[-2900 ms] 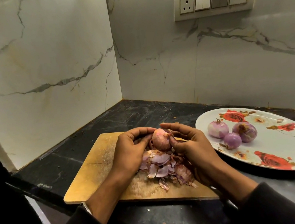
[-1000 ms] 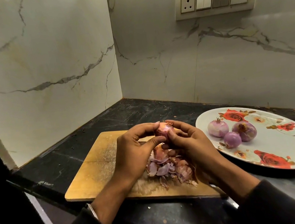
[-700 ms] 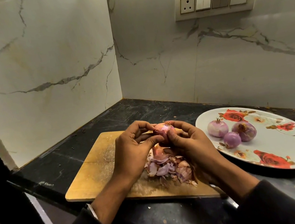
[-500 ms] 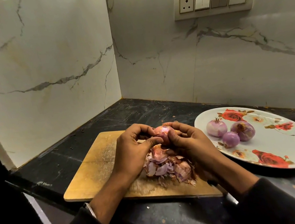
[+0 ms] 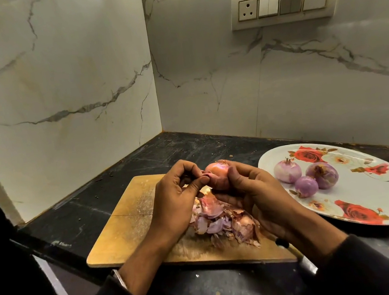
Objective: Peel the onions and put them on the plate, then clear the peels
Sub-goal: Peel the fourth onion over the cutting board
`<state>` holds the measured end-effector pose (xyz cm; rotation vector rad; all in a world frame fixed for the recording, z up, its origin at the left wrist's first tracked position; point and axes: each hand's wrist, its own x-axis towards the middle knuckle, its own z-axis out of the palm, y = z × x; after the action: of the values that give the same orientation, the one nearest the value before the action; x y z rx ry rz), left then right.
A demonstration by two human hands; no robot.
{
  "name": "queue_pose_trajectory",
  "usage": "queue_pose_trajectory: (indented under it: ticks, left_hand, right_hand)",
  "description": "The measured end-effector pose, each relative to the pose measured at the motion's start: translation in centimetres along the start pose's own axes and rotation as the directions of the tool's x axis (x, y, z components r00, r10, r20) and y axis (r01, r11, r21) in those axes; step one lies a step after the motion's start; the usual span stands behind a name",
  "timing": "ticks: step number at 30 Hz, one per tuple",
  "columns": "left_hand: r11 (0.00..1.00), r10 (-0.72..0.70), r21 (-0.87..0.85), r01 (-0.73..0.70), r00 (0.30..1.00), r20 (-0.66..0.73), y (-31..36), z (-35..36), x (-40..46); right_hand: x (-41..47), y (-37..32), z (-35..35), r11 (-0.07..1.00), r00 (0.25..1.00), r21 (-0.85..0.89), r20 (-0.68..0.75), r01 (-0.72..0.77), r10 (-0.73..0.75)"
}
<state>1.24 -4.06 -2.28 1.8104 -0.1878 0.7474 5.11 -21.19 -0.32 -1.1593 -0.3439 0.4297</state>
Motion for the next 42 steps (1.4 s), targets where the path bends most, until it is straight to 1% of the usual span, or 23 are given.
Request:
queue_pose_trajectory:
  ticks: [3,5,7,9,11,12,15,17,21,24,25,27,29,31,33,35,37,40,42]
  left_hand:
    - [0.999,-0.006,-0.041,0.006,1.0,0.016,0.1,0.0,0.0]
    - [0.999,0.001,-0.044,0.002,0.998,0.067,0.4,0.2,-0.2]
    - [0.999,0.002,-0.051,0.005,0.992,0.124,0.8,0.3,-0.4]
    - [1.0,0.019,-0.024,-0.016,0.989,0.145,0.8,0.4,-0.5]
    - [0.997,0.068,0.027,-0.072,0.99,0.124,0.7,0.5,-0.5]
    - [0.997,0.077,0.019,-0.08,0.992,0.102,0.8,0.5,-0.5]
    - [0.998,0.063,-0.02,-0.063,0.997,0.041,0.8,0.3,-0.3]
    - [0.998,0.069,-0.01,-0.068,0.997,0.042,0.8,0.4,-0.3]
    - [0.998,0.055,-0.025,-0.052,0.988,0.147,0.6,0.4,-0.3]
    - [0.997,0.078,0.01,-0.082,0.97,0.229,0.8,0.6,-0.4]
    - [0.996,0.081,0.03,-0.09,0.97,0.229,0.8,0.6,-0.4]
    - [0.993,0.08,0.076,-0.095,0.981,0.174,0.6,0.5,-0.4]
    - [0.996,0.052,0.059,-0.06,0.991,0.126,0.3,0.4,-0.3]
    - [1.0,-0.027,-0.009,0.029,0.989,0.146,0.2,0.3,-0.2]
    - [0.997,-0.078,-0.001,0.079,0.984,0.158,0.2,0.2,-0.1]
    - [0.996,-0.094,0.021,0.092,0.989,0.115,0.2,0.2,-0.1]
    - [0.994,-0.108,-0.003,0.108,0.992,0.062,0.2,0.1,0.0]
    - [0.994,-0.108,-0.021,0.108,0.994,0.017,-0.1,0.1,0.0]
    - [0.995,-0.098,-0.028,0.098,0.995,0.016,-0.1,0.1,0.0]
  right_hand:
    - [0.0,0.2,0.3,0.997,1.0,-0.069,-0.022,-0.021,0.02]
    - [0.0,0.3,0.3,0.995,0.998,-0.091,-0.052,-0.027,0.023]
    - [0.0,0.2,0.3,0.997,0.998,-0.078,-0.059,-0.012,0.007]
    - [0.0,0.2,0.2,0.998,0.998,-0.056,-0.059,0.006,-0.009]
    - [0.0,0.1,0.1,0.995,0.996,-0.095,-0.084,0.019,-0.027]
    - [0.0,0.0,0.1,0.992,0.995,-0.126,-0.097,0.023,-0.036]
    - [0.1,-0.1,-0.1,0.986,0.994,-0.163,-0.1,0.035,-0.052]
    - [0.1,-0.2,-0.1,0.985,0.995,-0.171,-0.089,0.029,-0.045]
    - [0.0,0.1,0.2,0.977,0.985,-0.21,-0.151,0.045,-0.078]
    - [-0.1,0.0,-0.2,0.98,0.979,-0.173,-0.164,0.095,-0.124]
    - [0.0,0.0,-0.4,0.981,0.981,-0.159,-0.141,0.113,-0.136]
    - [0.1,0.1,-0.4,0.982,0.989,-0.144,-0.068,0.122,-0.133]
    - [0.2,0.4,-0.5,0.983,0.992,-0.136,-0.004,0.125,-0.127]
    - [0.3,0.6,-0.6,0.974,0.988,-0.168,-0.01,0.15,-0.154]
    - [0.3,0.7,-0.8,0.959,0.982,-0.221,-0.015,0.18,-0.188]
    - [0.4,0.8,-0.8,0.942,0.976,-0.259,0.005,0.213,-0.219]
    - [0.3,0.7,-0.7,0.935,0.972,-0.268,0.023,0.232,-0.234]
    - [0.1,0.7,-0.4,0.955,0.979,-0.219,0.065,0.202,-0.192]
    - [0.1,0.8,-0.3,0.929,0.976,-0.298,0.044,0.218,-0.214]
